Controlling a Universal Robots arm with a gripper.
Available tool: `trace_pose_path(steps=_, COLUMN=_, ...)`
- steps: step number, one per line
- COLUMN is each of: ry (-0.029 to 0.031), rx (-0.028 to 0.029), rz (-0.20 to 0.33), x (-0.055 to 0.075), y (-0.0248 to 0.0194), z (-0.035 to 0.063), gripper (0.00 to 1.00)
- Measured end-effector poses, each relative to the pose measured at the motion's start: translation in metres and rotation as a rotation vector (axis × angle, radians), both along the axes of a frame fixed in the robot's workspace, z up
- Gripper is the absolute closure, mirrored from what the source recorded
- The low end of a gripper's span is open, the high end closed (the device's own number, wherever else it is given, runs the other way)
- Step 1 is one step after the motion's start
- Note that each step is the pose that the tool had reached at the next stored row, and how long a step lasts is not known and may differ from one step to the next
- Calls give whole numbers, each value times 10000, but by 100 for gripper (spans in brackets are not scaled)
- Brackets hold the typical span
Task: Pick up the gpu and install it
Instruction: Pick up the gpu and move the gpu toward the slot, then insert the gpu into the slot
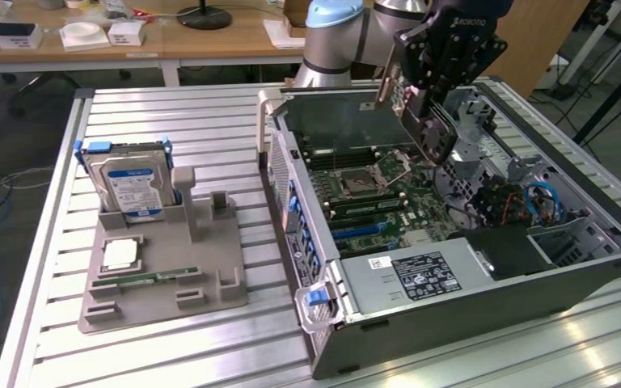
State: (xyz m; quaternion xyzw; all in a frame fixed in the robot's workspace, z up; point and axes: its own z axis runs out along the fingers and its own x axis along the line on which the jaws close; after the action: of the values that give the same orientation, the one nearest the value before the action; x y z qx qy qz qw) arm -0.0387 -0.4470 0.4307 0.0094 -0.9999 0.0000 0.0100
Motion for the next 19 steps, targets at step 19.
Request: trace_pose_path(steps=19, ry=0, rx=0, rz=1, x=144, y=0, z=0, gripper=74)
